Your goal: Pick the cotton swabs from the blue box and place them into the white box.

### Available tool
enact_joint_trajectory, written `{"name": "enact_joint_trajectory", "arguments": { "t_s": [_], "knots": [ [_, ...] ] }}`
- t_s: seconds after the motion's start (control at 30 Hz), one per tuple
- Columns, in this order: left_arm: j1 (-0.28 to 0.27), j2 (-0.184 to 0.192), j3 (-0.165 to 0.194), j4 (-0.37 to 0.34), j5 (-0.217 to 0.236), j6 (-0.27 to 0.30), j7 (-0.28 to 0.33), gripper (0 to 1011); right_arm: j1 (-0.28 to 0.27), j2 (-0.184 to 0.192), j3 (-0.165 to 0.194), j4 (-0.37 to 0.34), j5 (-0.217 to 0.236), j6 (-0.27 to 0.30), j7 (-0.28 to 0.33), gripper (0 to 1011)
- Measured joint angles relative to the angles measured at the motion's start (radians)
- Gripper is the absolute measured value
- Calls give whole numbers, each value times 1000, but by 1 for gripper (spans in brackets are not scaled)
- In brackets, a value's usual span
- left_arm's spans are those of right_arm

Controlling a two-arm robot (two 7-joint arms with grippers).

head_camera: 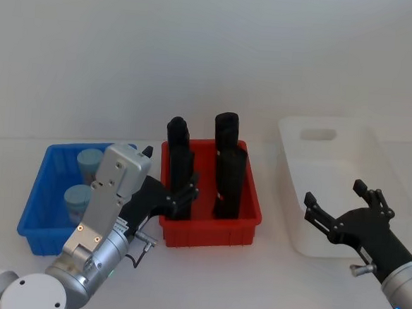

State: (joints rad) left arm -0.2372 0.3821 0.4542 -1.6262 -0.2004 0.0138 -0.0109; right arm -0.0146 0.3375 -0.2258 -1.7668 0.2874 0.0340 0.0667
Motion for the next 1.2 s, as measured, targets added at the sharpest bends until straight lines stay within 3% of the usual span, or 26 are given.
{"name": "enact_joint_trajectory", "arguments": {
  "t_s": [1.2],
  "knots": [
    [0, 0, 0, 0, 0, 0, 0, 1004, 0, 0, 0, 0, 0, 0, 0, 1002]
  ]
}}
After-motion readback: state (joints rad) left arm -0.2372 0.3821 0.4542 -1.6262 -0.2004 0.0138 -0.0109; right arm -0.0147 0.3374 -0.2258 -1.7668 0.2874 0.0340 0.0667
